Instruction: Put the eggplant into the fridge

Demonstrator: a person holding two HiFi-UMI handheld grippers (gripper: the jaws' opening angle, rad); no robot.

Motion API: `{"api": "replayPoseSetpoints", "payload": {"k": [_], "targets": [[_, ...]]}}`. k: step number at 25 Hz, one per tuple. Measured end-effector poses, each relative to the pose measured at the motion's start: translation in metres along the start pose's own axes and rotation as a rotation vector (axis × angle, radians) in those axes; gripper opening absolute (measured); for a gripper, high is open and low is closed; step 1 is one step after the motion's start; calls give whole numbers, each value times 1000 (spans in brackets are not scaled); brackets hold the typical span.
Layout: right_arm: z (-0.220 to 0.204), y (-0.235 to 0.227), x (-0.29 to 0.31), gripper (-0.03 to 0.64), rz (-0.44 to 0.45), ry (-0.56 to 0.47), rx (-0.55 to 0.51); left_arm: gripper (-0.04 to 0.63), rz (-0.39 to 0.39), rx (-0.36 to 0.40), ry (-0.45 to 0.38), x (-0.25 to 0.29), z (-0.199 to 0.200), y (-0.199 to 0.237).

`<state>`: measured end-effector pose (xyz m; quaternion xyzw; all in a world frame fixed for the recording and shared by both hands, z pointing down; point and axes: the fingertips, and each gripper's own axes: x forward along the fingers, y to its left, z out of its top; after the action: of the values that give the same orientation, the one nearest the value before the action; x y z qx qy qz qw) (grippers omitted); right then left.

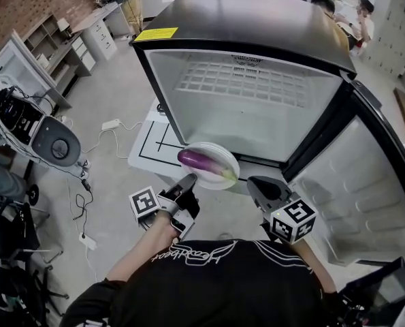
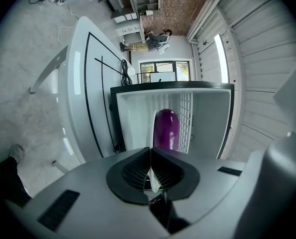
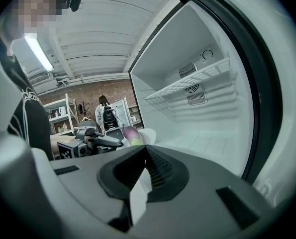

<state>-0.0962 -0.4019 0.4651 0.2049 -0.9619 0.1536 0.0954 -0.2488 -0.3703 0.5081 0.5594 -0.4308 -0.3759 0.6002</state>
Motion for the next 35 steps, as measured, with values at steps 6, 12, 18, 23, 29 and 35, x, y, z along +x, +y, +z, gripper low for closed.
{"api": "replayPoseSetpoints", "payload": {"k": [6, 12, 18, 23, 29, 35], "targets": [[-1, -7, 8, 6, -5, 12, 22, 18, 2, 0, -25, 13, 17, 0], [2, -10, 19, 7, -39, 8, 31, 18, 23, 24, -19, 28, 34, 4], [4, -21, 22, 6, -75, -20, 65, 18, 50, 54, -7, 55, 44, 0], [9, -26, 16, 6, -99, -22, 82, 18, 53, 67, 1, 77, 40, -12], [9, -31, 17, 6, -119, -37, 109, 18, 77, 89, -6, 109, 45, -4], [2, -34, 21, 6, -135, -31, 136, 18, 102, 75, 18, 139, 44, 3]]}}
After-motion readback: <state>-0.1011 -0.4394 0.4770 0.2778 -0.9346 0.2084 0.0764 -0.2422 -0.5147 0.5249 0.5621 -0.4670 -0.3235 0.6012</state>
